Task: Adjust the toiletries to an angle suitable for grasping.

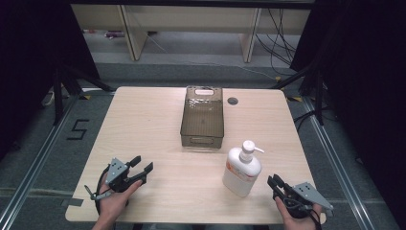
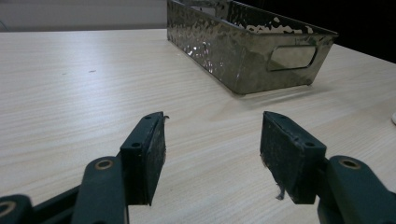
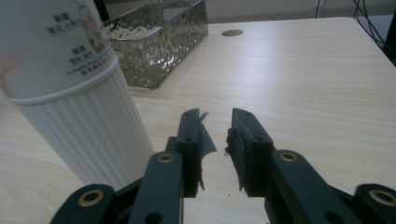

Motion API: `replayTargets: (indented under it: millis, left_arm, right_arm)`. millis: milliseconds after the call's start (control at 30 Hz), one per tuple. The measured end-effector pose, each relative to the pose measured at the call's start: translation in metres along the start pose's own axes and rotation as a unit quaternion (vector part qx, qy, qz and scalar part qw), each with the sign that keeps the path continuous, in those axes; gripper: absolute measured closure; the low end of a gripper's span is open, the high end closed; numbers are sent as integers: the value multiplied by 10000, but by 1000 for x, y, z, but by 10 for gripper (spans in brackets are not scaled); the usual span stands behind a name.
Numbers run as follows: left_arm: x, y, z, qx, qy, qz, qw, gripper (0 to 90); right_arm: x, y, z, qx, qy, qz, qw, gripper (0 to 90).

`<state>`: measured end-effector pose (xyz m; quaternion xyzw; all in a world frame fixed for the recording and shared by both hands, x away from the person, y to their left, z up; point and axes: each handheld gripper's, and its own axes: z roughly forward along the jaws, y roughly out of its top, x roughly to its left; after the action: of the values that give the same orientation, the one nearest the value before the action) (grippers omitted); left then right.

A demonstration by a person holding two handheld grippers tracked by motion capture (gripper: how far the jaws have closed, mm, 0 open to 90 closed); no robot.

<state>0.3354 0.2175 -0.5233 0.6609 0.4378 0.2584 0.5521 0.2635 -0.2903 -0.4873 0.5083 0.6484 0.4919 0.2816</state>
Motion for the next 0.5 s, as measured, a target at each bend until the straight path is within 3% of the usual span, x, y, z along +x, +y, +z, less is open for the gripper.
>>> replayTargets:
  millis: [167,200,300,333,367,500]
  left_arm:
    - [-1,0,-1,7,50,29,10000,402]
    - [-1,0,-1,5,65,32,10000,401]
    - [-1,0,-1,15,84,42,10000,401]
    - [-2,0,-1,18,93,43,9999,401]
    - [-2,0,-1,18,94,45,9999,401]
    - [-2,0,-1,63,116,57,9999,401]
  right_arm:
    - [9,2,-5,-111,80,59,9999,864]
    - [11,4,-9,-91,68,-78,9999,900]
    - [14,6,-10,-109,77,-145,9998,900]
    - [17,7,-11,-105,129,-60,9998,900]
    - [20,8,-11,-240,212,-120,9994,900]
    - [27,12,-13,-280,335,-146,9989,900]
